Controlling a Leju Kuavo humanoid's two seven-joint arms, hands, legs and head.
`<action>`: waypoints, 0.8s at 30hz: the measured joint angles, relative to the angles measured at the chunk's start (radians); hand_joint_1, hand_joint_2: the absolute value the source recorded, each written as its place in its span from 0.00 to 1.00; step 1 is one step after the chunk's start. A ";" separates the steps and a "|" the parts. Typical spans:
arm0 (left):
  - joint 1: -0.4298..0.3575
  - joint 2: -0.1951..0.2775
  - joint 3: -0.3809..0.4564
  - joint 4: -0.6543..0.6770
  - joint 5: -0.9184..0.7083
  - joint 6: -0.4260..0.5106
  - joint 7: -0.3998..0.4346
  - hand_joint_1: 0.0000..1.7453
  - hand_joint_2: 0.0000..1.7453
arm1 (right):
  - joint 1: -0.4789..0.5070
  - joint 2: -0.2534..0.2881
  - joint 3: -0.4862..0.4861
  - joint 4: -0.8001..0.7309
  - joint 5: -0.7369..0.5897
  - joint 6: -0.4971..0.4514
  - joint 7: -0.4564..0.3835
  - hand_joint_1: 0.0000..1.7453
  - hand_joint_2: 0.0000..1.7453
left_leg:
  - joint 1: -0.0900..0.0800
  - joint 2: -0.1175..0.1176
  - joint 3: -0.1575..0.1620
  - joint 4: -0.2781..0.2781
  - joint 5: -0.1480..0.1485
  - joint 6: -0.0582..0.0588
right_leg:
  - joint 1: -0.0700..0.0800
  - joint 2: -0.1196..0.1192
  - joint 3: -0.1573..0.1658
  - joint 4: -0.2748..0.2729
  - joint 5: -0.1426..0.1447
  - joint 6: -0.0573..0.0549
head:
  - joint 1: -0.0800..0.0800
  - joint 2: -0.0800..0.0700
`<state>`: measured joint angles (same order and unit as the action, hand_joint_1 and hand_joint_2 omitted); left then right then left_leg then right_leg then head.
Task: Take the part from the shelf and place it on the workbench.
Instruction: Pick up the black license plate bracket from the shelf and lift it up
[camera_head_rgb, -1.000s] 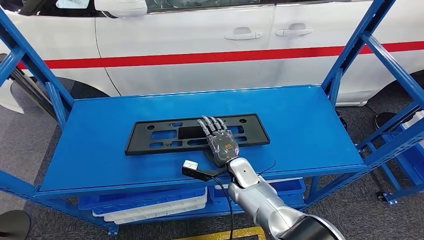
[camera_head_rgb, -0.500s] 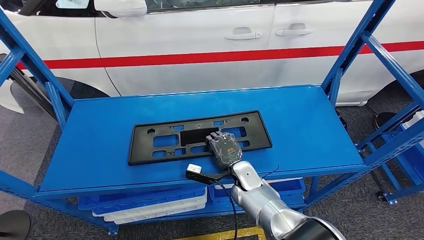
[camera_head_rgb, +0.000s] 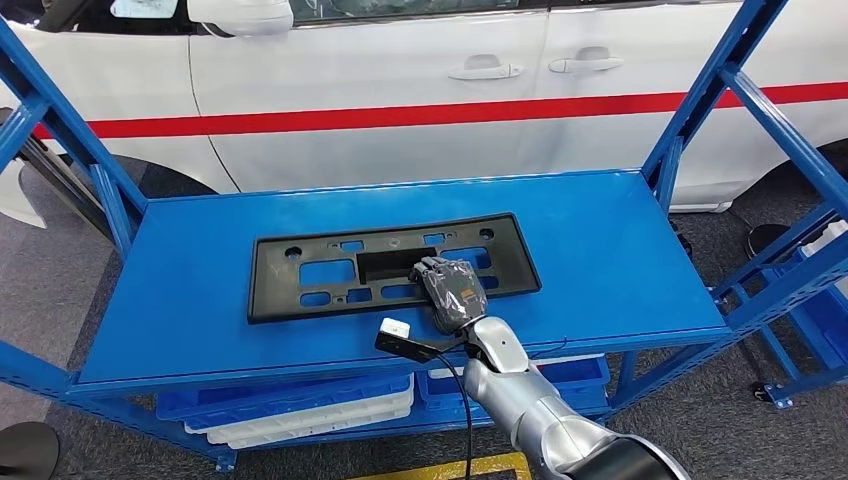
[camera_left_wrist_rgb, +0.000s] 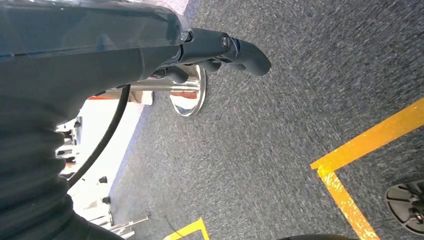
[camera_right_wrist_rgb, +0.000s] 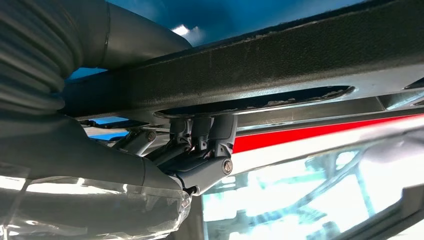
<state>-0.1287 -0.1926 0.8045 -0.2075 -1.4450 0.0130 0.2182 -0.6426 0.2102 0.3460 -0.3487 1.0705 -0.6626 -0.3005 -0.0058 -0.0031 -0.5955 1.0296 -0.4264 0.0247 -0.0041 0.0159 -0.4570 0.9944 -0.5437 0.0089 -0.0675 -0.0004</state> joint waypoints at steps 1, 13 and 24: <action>0.000 0.000 0.000 0.000 0.000 0.000 0.000 0.00 1.00 | 0.000 0.000 0.000 0.000 0.000 0.000 -0.001 1.00 1.00 | 0.000 0.000 0.000 0.000 0.000 0.000 | 0.000 0.000 0.000 0.000 0.000 0.000 | 0.000 0.000; 0.006 0.000 0.002 0.000 0.000 0.028 -0.011 0.00 1.00 | 0.128 0.054 -0.124 -0.616 -0.990 0.551 -0.271 1.00 1.00 | 0.001 -0.004 -0.004 0.000 0.004 0.000 | 0.000 -0.005 -0.003 0.000 0.002 0.000 | 0.000 0.000; 0.018 0.000 -0.018 0.000 0.006 0.160 -0.237 0.00 1.00 | 0.306 -0.006 -0.162 -1.236 -1.284 0.604 -0.313 1.00 1.00 | 0.000 -0.004 -0.010 0.000 0.004 0.000 | -0.001 -0.004 -0.010 0.000 0.002 0.000 | 0.000 0.000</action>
<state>-0.1105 -0.1928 0.7867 -0.2075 -1.4388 0.1726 -0.0185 -0.3362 0.2037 0.1844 -1.5848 -0.2132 -0.0587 -0.6138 -0.0059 -0.0069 -0.6056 1.0297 -0.4229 0.0248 -0.0048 0.0114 -0.4669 0.9942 -0.5419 0.0091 -0.0675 -0.0004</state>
